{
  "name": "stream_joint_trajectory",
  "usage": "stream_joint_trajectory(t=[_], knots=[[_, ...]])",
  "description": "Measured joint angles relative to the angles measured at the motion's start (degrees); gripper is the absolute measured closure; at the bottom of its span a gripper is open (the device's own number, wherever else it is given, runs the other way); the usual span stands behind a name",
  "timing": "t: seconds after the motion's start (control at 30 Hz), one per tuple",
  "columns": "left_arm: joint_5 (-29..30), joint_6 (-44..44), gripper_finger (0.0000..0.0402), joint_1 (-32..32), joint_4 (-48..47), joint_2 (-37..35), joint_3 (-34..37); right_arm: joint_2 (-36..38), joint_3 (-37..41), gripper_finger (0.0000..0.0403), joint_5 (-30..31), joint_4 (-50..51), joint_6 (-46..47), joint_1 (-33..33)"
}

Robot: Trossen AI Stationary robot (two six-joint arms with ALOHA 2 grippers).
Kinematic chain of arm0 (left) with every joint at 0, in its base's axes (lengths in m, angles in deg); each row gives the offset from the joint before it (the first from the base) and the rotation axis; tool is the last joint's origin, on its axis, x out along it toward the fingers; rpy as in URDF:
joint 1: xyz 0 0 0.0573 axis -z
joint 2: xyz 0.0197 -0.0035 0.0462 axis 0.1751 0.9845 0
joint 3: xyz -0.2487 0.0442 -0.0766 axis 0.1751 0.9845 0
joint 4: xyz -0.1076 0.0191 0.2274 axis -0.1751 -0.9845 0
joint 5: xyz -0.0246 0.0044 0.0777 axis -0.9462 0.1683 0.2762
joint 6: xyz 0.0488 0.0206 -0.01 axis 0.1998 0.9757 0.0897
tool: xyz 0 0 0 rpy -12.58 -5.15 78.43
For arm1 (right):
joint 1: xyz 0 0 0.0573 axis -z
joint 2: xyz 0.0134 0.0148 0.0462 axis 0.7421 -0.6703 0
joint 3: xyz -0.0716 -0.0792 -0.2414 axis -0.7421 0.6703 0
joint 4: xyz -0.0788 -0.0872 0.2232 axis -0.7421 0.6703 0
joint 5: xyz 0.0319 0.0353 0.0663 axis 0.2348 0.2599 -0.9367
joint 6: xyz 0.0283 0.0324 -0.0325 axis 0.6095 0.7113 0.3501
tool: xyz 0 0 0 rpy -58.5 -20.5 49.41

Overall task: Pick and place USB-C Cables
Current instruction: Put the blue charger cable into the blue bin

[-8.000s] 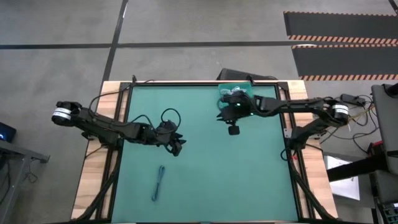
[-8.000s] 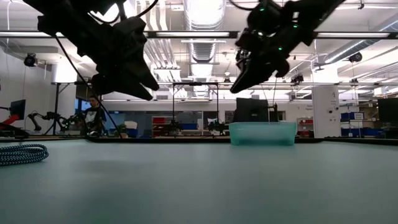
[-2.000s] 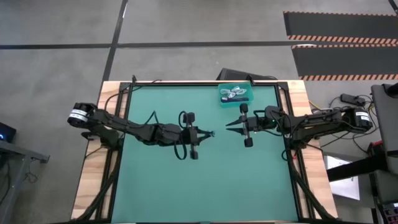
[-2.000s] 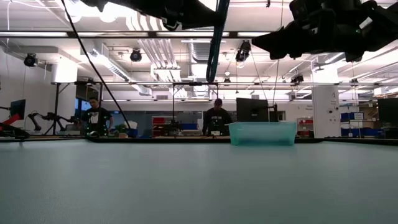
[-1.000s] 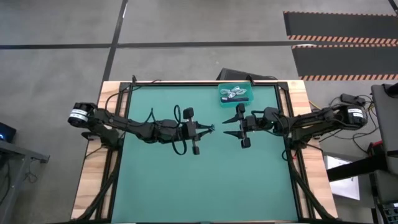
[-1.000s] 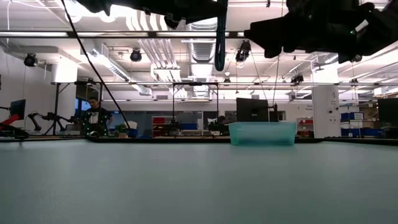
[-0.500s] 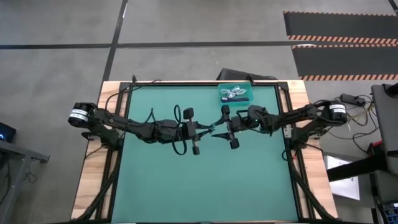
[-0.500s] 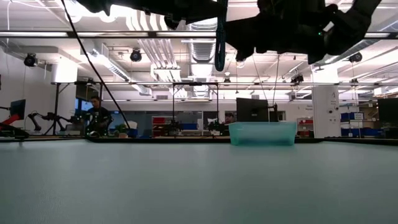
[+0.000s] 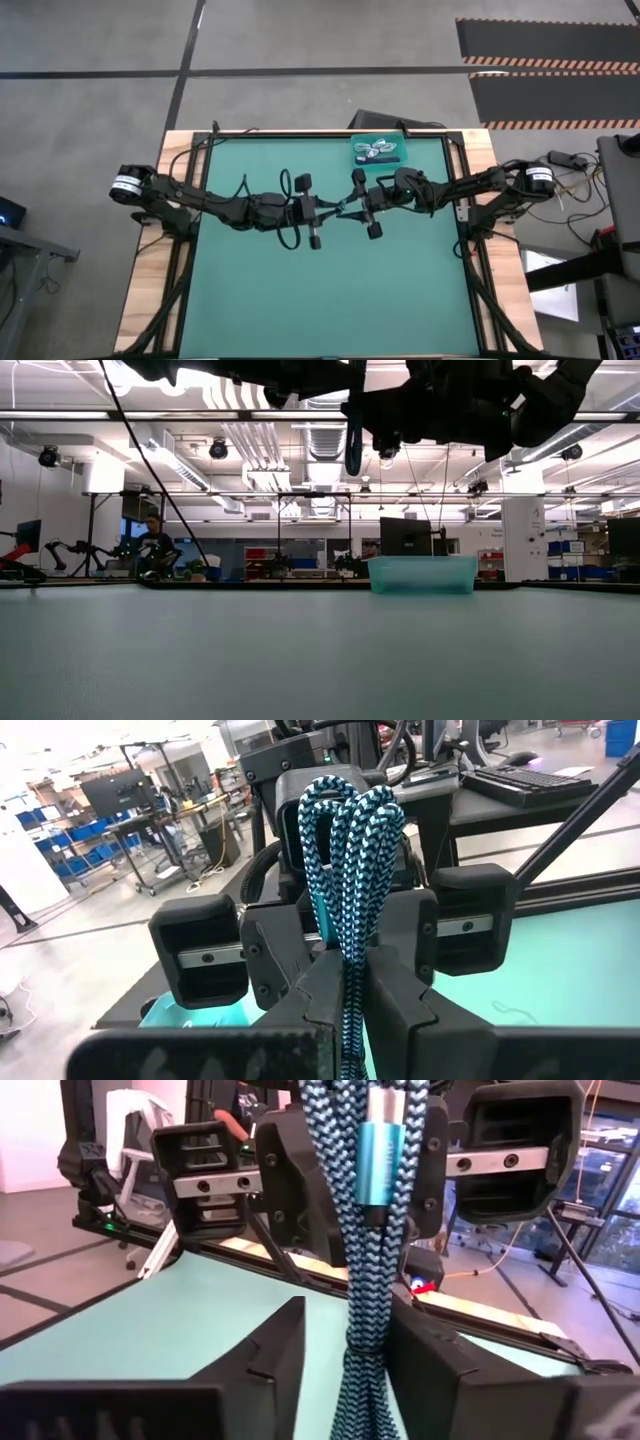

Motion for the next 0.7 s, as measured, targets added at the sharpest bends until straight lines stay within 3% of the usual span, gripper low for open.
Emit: stream_joint_trajectory(t=[0.33,0.7], knots=[[-0.1,-0.1,0.0391,0.1,-0.2,0.0,0.1,0.0,0.0,0.0376,0.2,0.8,-1.5,0.0],[-0.1,-0.2,0.0391,0.0,-0.5,0.0,0.1,0.0,0.0,0.0376,0.2,1.2,-1.4,0.0]])
